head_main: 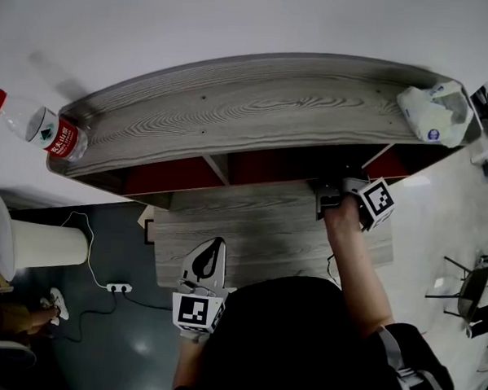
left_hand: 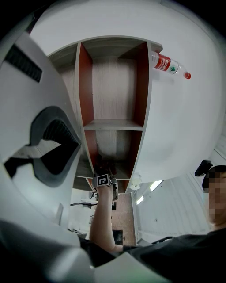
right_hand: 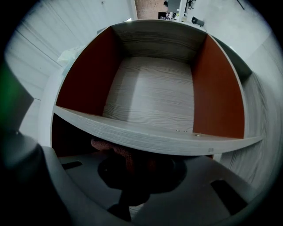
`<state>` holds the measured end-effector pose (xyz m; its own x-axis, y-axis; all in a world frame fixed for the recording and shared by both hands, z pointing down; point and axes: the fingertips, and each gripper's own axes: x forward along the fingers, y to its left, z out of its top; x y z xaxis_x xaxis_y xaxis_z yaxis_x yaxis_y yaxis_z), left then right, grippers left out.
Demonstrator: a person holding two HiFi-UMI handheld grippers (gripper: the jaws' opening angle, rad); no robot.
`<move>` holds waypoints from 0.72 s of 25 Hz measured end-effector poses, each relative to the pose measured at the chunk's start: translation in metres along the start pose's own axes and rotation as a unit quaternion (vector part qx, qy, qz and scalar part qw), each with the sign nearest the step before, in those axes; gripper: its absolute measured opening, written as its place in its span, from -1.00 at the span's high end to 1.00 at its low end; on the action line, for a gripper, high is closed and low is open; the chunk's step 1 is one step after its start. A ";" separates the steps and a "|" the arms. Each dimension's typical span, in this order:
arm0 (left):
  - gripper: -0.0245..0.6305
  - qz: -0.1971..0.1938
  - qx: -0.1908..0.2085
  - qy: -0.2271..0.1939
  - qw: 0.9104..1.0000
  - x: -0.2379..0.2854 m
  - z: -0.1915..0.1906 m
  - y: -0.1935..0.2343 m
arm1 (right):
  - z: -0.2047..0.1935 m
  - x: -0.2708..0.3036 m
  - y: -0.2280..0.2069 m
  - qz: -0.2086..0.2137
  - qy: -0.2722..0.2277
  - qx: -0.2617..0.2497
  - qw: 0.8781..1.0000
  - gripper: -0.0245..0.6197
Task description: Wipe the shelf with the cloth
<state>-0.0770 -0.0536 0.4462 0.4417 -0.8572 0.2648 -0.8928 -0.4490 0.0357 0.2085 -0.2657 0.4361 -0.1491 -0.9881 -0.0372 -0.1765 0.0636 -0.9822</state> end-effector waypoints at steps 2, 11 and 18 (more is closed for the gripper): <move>0.93 -0.004 0.002 -0.001 1.000 0.000 0.000 -0.003 | -0.002 -0.005 -0.001 -0.007 0.002 -0.014 1.000 0.77; 0.93 0.009 -0.001 0.006 1.000 -0.019 -0.007 0.000 | -0.009 -0.007 0.042 0.036 -0.035 -0.187 0.981 0.77; 0.93 0.040 -0.008 0.009 0.999 -0.044 -0.012 0.014 | -0.011 0.019 0.065 0.058 -0.061 -0.290 0.953 0.79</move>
<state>-0.1098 -0.0190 0.4468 0.3665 -0.8855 0.2855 -0.9268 -0.3745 0.0282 0.1840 -0.2786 0.3739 -0.0933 -0.9763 -0.1952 -0.6794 0.2057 -0.7043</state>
